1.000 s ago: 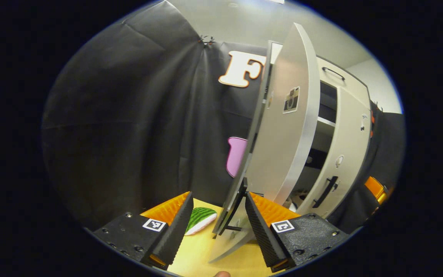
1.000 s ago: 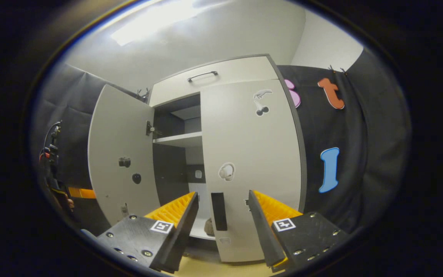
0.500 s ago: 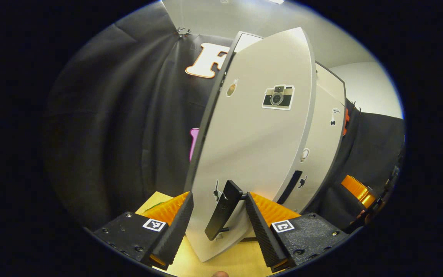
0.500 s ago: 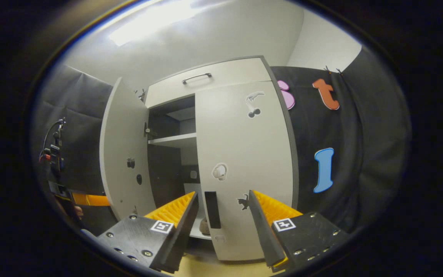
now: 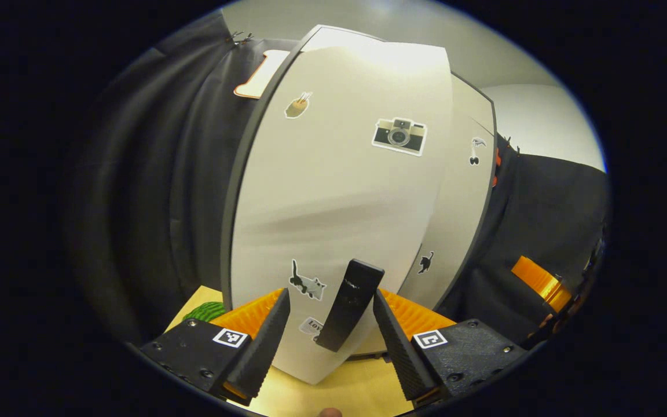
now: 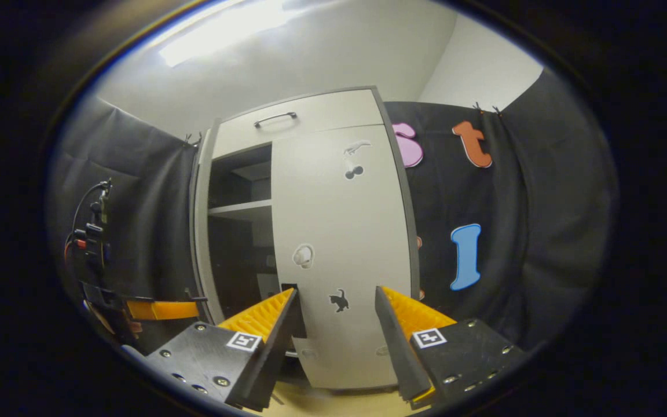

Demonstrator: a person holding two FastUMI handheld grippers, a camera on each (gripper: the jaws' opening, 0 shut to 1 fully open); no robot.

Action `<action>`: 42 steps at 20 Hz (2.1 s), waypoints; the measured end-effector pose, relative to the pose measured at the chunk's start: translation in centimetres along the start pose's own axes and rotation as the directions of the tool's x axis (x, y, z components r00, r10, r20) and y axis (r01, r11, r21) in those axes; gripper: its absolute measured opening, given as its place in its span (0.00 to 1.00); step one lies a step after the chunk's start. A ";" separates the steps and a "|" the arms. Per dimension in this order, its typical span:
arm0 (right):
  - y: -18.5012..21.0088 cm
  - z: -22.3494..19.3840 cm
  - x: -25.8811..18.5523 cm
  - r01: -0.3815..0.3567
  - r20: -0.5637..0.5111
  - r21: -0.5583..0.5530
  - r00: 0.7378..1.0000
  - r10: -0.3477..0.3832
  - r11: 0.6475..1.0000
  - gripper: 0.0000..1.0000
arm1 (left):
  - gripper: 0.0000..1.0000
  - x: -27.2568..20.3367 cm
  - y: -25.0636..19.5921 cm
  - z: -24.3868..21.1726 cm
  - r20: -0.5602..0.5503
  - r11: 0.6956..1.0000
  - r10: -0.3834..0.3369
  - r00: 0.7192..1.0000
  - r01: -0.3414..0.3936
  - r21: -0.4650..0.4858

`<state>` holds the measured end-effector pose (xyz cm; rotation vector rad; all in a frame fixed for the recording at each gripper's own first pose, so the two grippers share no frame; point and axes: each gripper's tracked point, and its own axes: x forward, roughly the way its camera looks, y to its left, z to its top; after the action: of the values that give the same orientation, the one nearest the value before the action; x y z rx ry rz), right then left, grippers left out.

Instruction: Grab one shoe with the right hand and put it into the shoe cabinet, grab the other shoe with the left hand and put it into the shoe cabinet; then close the right door with the right hand and the left door with the left hand.

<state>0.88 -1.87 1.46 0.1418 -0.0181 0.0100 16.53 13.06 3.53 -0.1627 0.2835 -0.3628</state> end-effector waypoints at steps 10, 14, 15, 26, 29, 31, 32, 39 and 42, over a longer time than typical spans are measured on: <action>-0.5 -0.3 -0.3 0.013 -0.009 -0.017 1.000 -0.013 1.000 0.76 | 0.87 1.6 -3.0 -0.7 -0.008 0.998 -0.058 0.998 0.058 0.011; 0.3 -0.3 -0.4 0.002 -0.010 -0.021 1.000 -0.002 1.000 0.76 | 0.88 0.9 -3.3 -0.4 -0.004 0.998 -0.063 0.998 0.063 0.032; 0.5 -0.5 -0.5 -0.003 -0.012 -0.022 1.000 0.003 1.000 0.76 | 0.87 0.6 -3.5 -0.1 0.002 0.997 -0.069 0.998 0.069 0.031; 3.3 2.2 -0.9 -0.022 0.037 -0.073 0.999 0.025 0.997 0.76 | 0.87 -4.7 -3.4 6.0 0.142 0.989 0.022 0.990 -0.042 0.142; 4.1 2.6 -1.1 -0.035 0.040 -0.069 0.998 0.038 0.997 0.76 | 0.81 -6.1 -3.0 7.5 0.203 0.974 0.084 0.976 -0.123 0.191; 4.5 2.2 -1.2 -0.043 0.031 -0.072 0.998 0.046 0.996 0.81 | 0.82 -6.9 -3.3 7.7 0.219 0.971 0.094 0.971 -0.138 0.197; 4.6 2.1 -1.2 -0.049 0.025 -0.073 0.998 0.050 0.996 0.81 | 0.89 -7.1 -3.4 7.9 0.228 0.969 0.095 0.969 -0.143 0.202; 5.1 2.0 -1.3 -0.061 0.019 -0.063 0.998 0.062 0.996 0.95 | 0.93 -7.5 -4.4 7.3 0.239 0.970 0.092 0.967 -0.141 0.198; 4.9 1.8 -1.2 -0.063 0.012 -0.057 0.998 0.064 0.996 0.95 | 0.93 -7.2 -4.2 7.3 0.237 0.972 0.092 0.967 -0.139 0.190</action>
<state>-0.45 2.68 3.95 0.0843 -0.0362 0.0717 10.93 12.59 13.05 0.0168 0.0276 -0.2521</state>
